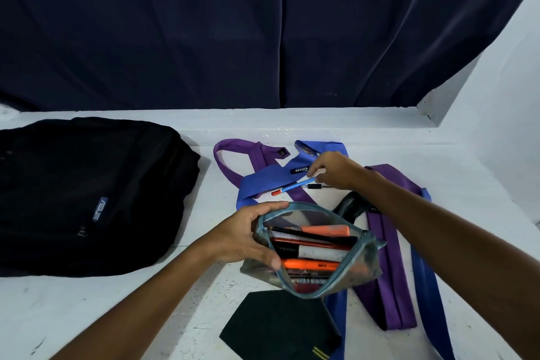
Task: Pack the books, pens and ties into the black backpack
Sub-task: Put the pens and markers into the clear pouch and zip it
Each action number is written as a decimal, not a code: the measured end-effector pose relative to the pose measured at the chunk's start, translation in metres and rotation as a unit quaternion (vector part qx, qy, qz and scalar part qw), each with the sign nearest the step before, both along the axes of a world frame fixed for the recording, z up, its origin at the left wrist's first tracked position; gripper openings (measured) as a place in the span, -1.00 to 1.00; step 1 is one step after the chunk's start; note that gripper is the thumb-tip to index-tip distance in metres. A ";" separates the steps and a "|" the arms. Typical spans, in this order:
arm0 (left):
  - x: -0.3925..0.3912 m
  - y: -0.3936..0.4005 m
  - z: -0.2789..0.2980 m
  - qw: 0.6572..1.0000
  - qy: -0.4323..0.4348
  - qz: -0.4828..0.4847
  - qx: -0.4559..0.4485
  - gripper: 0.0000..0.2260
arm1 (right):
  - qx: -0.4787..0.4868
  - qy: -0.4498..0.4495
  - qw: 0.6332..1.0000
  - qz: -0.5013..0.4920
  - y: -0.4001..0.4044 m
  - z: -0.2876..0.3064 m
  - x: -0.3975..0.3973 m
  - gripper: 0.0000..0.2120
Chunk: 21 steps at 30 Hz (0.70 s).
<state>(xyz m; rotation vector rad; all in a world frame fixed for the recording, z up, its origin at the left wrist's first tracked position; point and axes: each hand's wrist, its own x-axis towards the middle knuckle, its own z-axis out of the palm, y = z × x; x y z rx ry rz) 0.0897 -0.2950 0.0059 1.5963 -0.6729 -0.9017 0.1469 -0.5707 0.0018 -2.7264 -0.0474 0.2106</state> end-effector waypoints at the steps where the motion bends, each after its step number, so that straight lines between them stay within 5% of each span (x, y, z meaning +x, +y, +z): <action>1: 0.000 0.000 0.001 1.000 -0.002 0.001 0.001 -0.07 | -0.015 -0.001 1.000 0.009 0.002 -0.002 0.002 -0.77; 9: 0.002 -0.002 0.002 1.000 0.005 0.002 -0.002 -0.15 | -0.148 0.007 0.987 0.069 0.009 0.003 0.004 -0.73; 17: 0.002 -0.002 0.001 1.000 0.021 -0.005 -0.006 -0.13 | 0.046 0.068 0.997 0.012 -0.009 0.072 -0.012 -0.86; 21: 0.003 -0.002 0.002 1.000 0.008 0.006 0.007 -0.05 | 0.018 0.139 0.987 0.076 0.003 0.115 -0.034 -0.85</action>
